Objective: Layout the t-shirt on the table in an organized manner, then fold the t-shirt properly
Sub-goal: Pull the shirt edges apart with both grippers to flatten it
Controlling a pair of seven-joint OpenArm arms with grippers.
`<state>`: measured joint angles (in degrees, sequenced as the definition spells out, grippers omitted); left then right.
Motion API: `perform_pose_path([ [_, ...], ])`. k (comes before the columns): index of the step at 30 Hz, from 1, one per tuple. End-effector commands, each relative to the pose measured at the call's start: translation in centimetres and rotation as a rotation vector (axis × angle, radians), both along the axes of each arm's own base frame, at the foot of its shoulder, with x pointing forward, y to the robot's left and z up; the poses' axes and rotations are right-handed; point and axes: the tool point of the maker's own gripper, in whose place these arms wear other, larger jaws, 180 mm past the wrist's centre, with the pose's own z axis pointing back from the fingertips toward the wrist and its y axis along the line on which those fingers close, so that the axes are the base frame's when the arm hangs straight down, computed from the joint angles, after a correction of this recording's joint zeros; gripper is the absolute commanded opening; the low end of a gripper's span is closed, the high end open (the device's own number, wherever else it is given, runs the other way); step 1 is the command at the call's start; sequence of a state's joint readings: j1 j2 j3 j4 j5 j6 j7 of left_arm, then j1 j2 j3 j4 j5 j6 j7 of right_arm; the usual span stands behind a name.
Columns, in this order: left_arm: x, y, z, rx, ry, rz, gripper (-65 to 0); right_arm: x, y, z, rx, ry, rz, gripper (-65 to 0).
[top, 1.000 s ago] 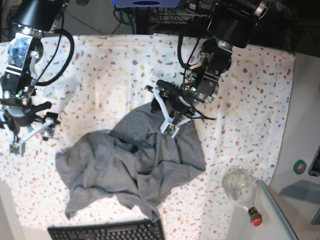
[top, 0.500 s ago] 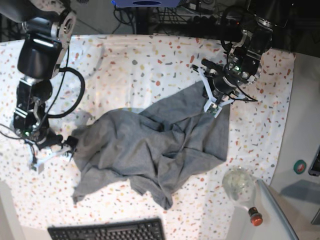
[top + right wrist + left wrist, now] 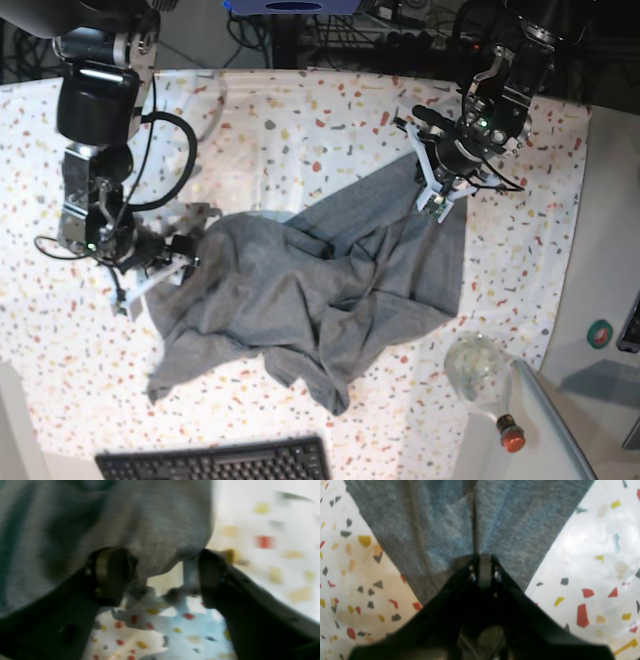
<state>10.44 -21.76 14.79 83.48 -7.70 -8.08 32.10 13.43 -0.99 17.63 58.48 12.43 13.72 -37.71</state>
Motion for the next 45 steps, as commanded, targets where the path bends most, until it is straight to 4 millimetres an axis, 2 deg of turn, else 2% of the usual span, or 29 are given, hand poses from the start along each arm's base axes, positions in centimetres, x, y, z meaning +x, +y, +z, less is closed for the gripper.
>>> perform_pose_path([
  [1, 0.3, 0.9, 0.9, 0.021, -0.024, -0.012, -65.0, 0.9, -0.6, 0.9, 0.003, -0.034, -0.018, -43.2],
  [2, 0.3, 1.1, 1.2, 0.025, -0.030, -0.018, -65.0, 0.8, -1.1, 0.9, 0.007, -0.035, -0.034, -55.7],
  [3, 0.5, 1.2, 1.6, 0.030, -0.041, -0.027, -65.0, 0.8, -1.6, 1.1, 0.009, -0.038, -0.052, -65.0],
  [6, 0.5, 2.4, 2.4, 0.058, -0.056, -0.039, -65.0, -0.4, -3.6, 2.1, -0.005, -0.045, -0.102, -65.0],
  [8, 0.7, 4.1, 3.1, 0.069, -0.072, 0.003, -65.0, -1.4, -4.6, 4.0, -0.044, -0.056, -0.101, -65.0],
  [10, 1.3, 5.8, 4.3, 0.085, -0.107, 0.050, -65.0, -2.5, -4.5, 6.2, -0.069, -0.071, -0.089, -65.0],
  [13, 2.2, 6.8, 6.3, 0.085, -0.165, 0.084, -65.0, -2.9, -5.1, 10.4, -0.108, -0.105, -0.117, -65.0],
  [14, 2.4, 6.6, 6.8, 0.083, -0.181, 0.081, -65.0, -2.5, -5.3, 11.9, -0.109, -0.119, -0.144, -65.0],
  [16, 2.7, 6.1, 7.3, 0.078, -0.195, 0.067, -65.0, -0.4, -4.2, 14.5, -0.093, -0.152, -0.146, -65.0],
  [18, 3.0, 5.9, 7.4, 0.074, -0.203, 0.067, -65.0, 3.1, -2.6, 17.0, -0.073, -0.202, -0.131, -65.0],
  [19, 3.2, 5.5, 7.5, 0.066, -0.208, 0.064, -65.0, 4.5, -1.8, 17.2, -0.057, -0.197, -0.126, -65.0],
  [21, 4.0, 4.3, 7.7, 0.046, -0.223, 0.050, -65.0, 8.5, -1.1, 18.5, -0.036, -0.214, -0.125, -65.0],
  [24, 5.0, 3.9, 7.7, 0.031, -0.231, 0.064, -65.0, 14.4, -1.3, 17.4, -0.013, -0.192, -0.142, -65.0],
  [25, 5.2, 4.0, 7.5, 0.031, -0.229, 0.069, -65.0, 15.5, -1.4, 16.2, -0.006, -0.167, -0.153, -65.0],
  [26, 5.3, 4.2, 7.3, 0.033, -0.224, 0.074, -65.0, 16.3, -1.7, 15.0, -0.011, -0.140, -0.159, -65.0],
  [28, 5.2, 4.4, 7.1, 0.035, -0.219, 0.079, -65.0, 16.5, -2.7, 13.1, -0.013, -0.059, -0.171, -65.0],
  [31, 5.2, 4.7, 7.2, 0.041, -0.220, 0.081, -65.0, 14.9, -3.8, 11.5, -0.008, 0.017, -0.175, -40.4],
  [32, 4.7, 4.9, 6.8, 0.045, -0.207, 0.085, -65.0, 13.8, -4.0, 11.0, -0.015, 0.027, -0.170, -35.4],
  [33, 4.4, 5.0, 6.7, 0.047, -0.200, 0.086, -65.0, 13.1, -4.2, 11.2, -0.023, 0.010, -0.169, -34.2],
  [34, 4.1, 5.1, 6.5, 0.049, -0.193, 0.086, -65.0, 11.6, -4.0, 10.7, -0.028, -0.005, -0.163, -34.4],
  [35, 3.9, 5.4, 6.5, 0.057, -0.192, 0.081, -65.0, 10.3, -3.0, 10.6, -0.005, -0.030, -0.156, -33.8],
  [37, 3.3, 5.6, 6.2, 0.066, -0.177, 0.077, -65.0, 7.7, -1.0, 11.7, 0.061, -0.117, -0.146, -33.5],
  [39, 3.1, 5.6, 6.1, 0.064, -0.173, 0.078, -65.0, 5.1, 0.7, 11.5, 0.134, -0.137, -0.142, -33.3],
  [42, 2.4, 5.7, 5.5, 0.066, -0.152, 0.079, -65.0, 2.4, 3.3, 8.5, 0.220, -0.061, -0.134, -28.7],
  [45, 1.8, 5.7, 5.1, 0.067, -0.139, 0.079, -65.0, 1.8, 5.3, 6.2, 0.205, -0.040, -0.098, -27.0],
])
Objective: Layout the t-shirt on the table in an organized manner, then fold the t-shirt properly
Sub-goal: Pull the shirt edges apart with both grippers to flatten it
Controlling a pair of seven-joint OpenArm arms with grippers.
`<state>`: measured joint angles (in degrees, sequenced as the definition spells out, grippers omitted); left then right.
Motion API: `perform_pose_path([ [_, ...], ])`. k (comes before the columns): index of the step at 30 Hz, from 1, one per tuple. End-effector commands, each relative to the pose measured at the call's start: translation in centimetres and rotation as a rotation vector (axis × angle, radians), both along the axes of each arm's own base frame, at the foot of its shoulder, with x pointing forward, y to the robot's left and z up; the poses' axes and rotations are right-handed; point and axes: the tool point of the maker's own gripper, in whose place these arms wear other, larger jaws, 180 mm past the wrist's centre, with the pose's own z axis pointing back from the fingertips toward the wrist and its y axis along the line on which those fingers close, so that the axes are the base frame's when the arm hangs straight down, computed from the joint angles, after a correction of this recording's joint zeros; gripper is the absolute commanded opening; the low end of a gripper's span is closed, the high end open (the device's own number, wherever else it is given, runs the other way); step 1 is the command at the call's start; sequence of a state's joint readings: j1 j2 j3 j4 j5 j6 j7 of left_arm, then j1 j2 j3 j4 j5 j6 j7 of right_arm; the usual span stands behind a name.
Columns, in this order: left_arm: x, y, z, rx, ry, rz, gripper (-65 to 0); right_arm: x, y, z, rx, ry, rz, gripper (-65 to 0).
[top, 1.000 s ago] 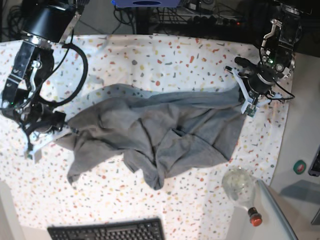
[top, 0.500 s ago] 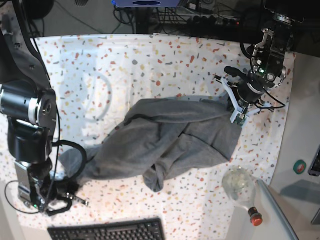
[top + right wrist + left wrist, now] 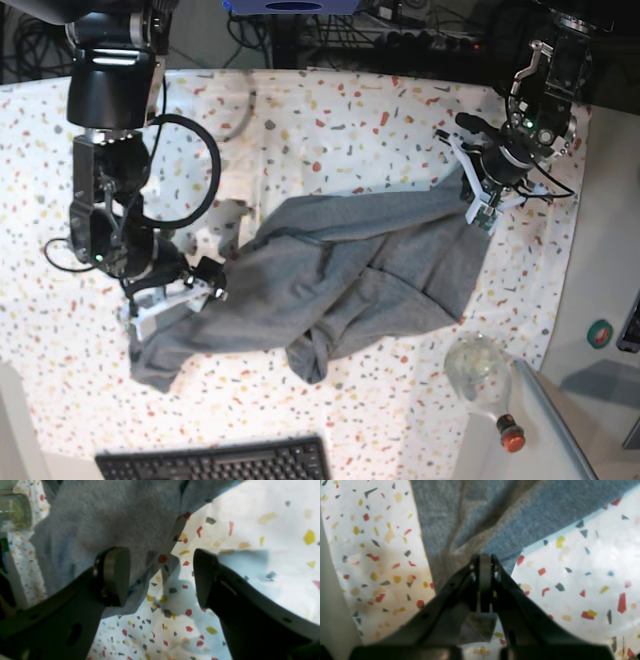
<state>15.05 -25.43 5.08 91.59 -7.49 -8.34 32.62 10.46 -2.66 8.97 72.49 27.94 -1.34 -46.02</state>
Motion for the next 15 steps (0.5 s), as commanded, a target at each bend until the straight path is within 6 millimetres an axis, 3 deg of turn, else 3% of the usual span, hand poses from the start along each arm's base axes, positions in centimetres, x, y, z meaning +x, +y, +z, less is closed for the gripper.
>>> perform_pose_path([
  [1, 0.4, 0.3, 0.7, 0.006, -0.027, 0.000, -65.0, 1.2, 0.9, 1.0, 0.006, -0.045, 0.019, -26.9],
  [7, 0.4, 0.3, 0.7, 0.006, -0.025, 0.000, -65.0, 1.0, 2.8, -1.0, 0.002, -0.017, 0.051, -27.2],
  [12, 0.4, 0.3, 0.7, 0.006, -0.025, 0.000, -65.0, 0.8, 3.9, -1.1, 0.023, -0.010, 0.057, -28.5],
  [15, 0.4, 0.3, 0.7, 0.004, -0.025, 0.000, -65.0, 0.4, 6.3, -0.4, 0.108, -0.048, 0.122, -45.5],
])
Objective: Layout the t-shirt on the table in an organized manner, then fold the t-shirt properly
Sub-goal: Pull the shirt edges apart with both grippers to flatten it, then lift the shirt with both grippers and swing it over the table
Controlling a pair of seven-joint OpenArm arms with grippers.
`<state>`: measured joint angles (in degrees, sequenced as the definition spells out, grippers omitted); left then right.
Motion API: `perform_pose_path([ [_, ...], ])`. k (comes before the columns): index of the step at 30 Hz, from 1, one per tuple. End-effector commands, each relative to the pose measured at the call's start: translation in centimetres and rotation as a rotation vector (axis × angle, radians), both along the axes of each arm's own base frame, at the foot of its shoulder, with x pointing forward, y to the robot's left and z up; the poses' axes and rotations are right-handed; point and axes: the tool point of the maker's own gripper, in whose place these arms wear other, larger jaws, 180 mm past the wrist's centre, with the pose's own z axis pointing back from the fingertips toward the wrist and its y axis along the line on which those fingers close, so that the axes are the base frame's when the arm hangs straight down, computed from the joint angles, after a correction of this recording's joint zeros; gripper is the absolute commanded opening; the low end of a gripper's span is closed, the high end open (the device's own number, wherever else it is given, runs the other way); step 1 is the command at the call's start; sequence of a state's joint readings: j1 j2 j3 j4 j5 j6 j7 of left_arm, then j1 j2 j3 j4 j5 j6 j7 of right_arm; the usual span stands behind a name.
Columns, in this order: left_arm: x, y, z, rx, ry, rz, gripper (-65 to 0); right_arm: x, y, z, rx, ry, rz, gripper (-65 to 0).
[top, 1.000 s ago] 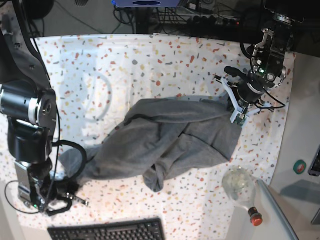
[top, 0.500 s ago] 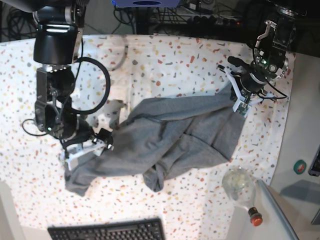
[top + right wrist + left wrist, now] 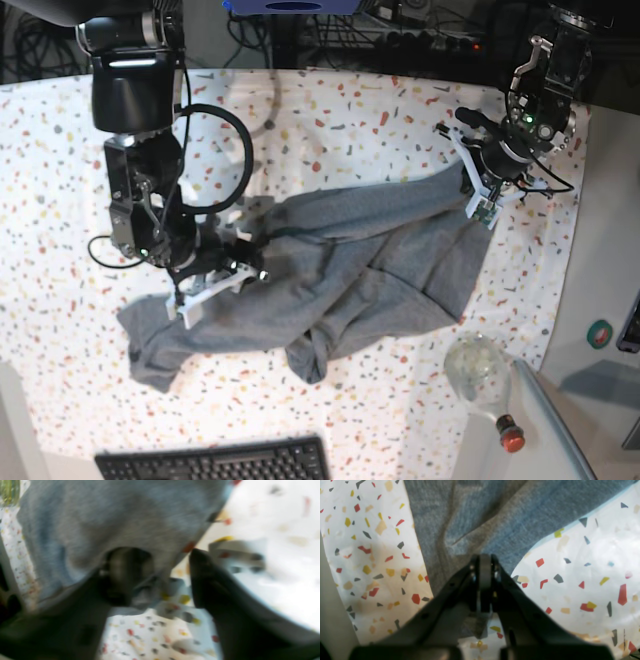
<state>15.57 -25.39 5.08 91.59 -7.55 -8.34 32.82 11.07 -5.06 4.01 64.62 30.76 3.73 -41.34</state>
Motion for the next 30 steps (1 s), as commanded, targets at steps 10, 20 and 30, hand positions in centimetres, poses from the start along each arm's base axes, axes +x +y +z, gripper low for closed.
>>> perform_pose_path([
  [10, 0.4, -0.1, 1.1, 0.003, -0.039, -0.013, -65.0, -2.2, -0.6, 5.1, 0.102, -0.125, 0.077, -65.0],
  [20, -0.9, -3.6, 3.4, -0.054, -0.086, -0.078, -65.0, -9.8, -9.1, 9.5, -0.067, -0.172, -0.006, -65.0],
  [30, 2.9, -6.8, 5.5, -0.097, -0.175, -0.137, -65.0, -6.8, -11.8, 11.4, -0.097, -0.241, -0.076, -65.0],
])
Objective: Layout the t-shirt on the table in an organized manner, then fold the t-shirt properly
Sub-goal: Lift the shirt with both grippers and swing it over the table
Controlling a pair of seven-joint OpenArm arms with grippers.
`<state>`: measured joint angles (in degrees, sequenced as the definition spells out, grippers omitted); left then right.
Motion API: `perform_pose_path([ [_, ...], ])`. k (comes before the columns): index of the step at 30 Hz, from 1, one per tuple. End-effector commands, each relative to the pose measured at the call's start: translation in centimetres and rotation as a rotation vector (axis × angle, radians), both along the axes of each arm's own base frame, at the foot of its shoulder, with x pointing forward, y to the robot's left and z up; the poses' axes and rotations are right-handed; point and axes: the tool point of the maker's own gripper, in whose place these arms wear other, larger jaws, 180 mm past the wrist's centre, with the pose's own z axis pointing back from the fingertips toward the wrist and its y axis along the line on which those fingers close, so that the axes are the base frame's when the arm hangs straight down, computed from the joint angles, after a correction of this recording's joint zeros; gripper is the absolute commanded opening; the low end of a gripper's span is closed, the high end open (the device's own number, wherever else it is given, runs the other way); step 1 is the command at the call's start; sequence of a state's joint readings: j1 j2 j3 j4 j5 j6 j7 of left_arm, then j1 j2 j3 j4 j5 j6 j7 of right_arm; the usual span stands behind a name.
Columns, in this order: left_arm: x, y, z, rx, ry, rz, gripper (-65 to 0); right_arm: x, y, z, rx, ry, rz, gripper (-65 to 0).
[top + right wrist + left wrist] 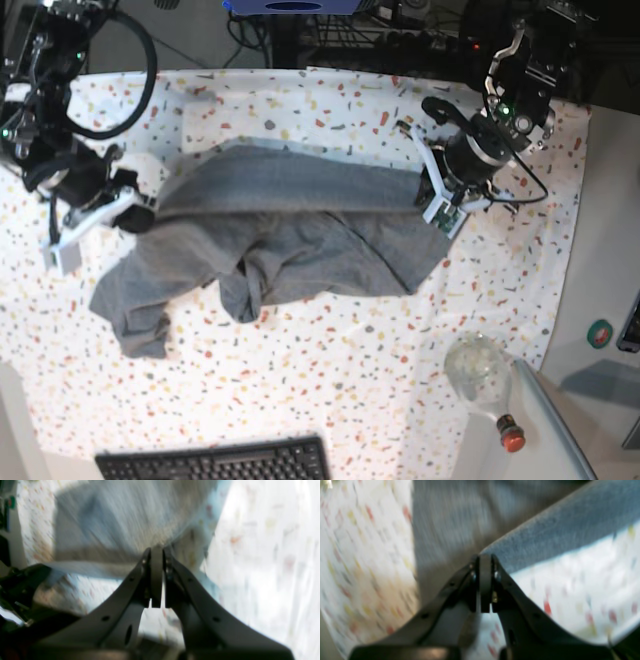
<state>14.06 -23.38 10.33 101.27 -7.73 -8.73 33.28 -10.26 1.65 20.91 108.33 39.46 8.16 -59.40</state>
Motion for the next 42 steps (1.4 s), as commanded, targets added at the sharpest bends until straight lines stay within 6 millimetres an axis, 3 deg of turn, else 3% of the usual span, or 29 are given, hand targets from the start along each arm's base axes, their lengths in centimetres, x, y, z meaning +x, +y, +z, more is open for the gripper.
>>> perform_pose_path([
  [1, 2.0, -0.1, 2.1, -0.001, -0.081, -0.005, -65.0, 2.3, -0.3, 2.0, 0.000, -0.080, -0.002, -65.0],
  [6, 9.1, -1.5, 7.6, -0.017, -0.217, 0.013, -65.0, 10.1, -1.6, 5.6, 0.018, -0.150, 0.012, -65.0],
  [9, 14.0, -2.2, 13.0, -0.022, -0.304, 0.042, -65.0, 14.4, -3.7, 7.3, 0.024, -0.171, -0.012, -65.0],
  [13, 19.4, -3.7, 20.6, -0.074, -0.459, 0.053, -65.0, 19.3, -6.2, 12.9, -0.029, -0.317, -0.044, -65.0],
  [15, 21.8, -4.3, 24.1, -0.098, -0.519, 0.060, -65.0, 21.1, -6.8, 17.0, -0.080, -0.416, -0.035, -65.0],
  [18, 23.9, -4.8, 29.1, -0.120, -0.608, 0.060, -65.0, 22.6, -8.1, 22.7, -0.144, -0.526, -0.032, -65.0],
  [19, 24.1, -4.9, 30.6, -0.127, -0.637, 0.058, -65.0, 22.8, -8.7, 24.0, -0.155, -0.550, -0.039, -65.0],
  [21, 24.1, -4.8, 31.8, -0.131, -0.662, 0.058, -65.0, 22.7, -9.2, 24.3, -0.165, -0.555, -0.042, -65.0],
  [22, 24.0, -5.0, 31.8, -0.126, -0.665, 0.051, -65.0, 22.4, -9.2, 23.3, -0.167, -0.533, -0.039, -65.0],
  [23, 23.7, -4.9, 30.4, -0.120, -0.639, 0.052, -65.0, 22.0, -9.1, 21.5, -0.162, -0.498, -0.037, -65.0],
  [27, 20.9, -4.4, 21.2, -0.075, -0.460, 0.045, -65.0, 18.6, -6.7, 13.7, -0.135, -0.364, 0.000, -65.0],
  [31, 14.1, -3.9, 9.7, -0.035, -0.208, 0.034, -65.0, 11.9, -3.9, 6.9, -0.126, -0.247, 0.046, -65.0],
  [33, 10.3, -3.1, 6.0, -0.014, -0.115, 0.031, -65.0, 8.5, -2.3, 5.3, -0.119, -0.218, 0.066, -65.0],
  [35, 8.0, -2.4, 4.6, 0.027, -0.086, 0.019, -65.0, 6.9, -1.6, 5.3, -0.116, -0.232, 0.068, -65.0],
  [37, 7.5, -1.9, 4.8, 0.090, -0.109, 0.013, -65.0, 7.1, -1.7, 6.0, -0.115, -0.262, 0.053, -65.0],
  [39, 8.0, -1.3, 5.0, 0.158, -0.136, 0.017, -65.0, 9.4, -1.9, 7.2, -0.105, -0.297, 0.044, -65.0],
  [42, 9.4, -1.2, 4.3, 0.239, -0.144, 0.034, -65.0, 13.2, -1.7, 3.9, -0.068, -0.172, 0.053, -65.0],
])
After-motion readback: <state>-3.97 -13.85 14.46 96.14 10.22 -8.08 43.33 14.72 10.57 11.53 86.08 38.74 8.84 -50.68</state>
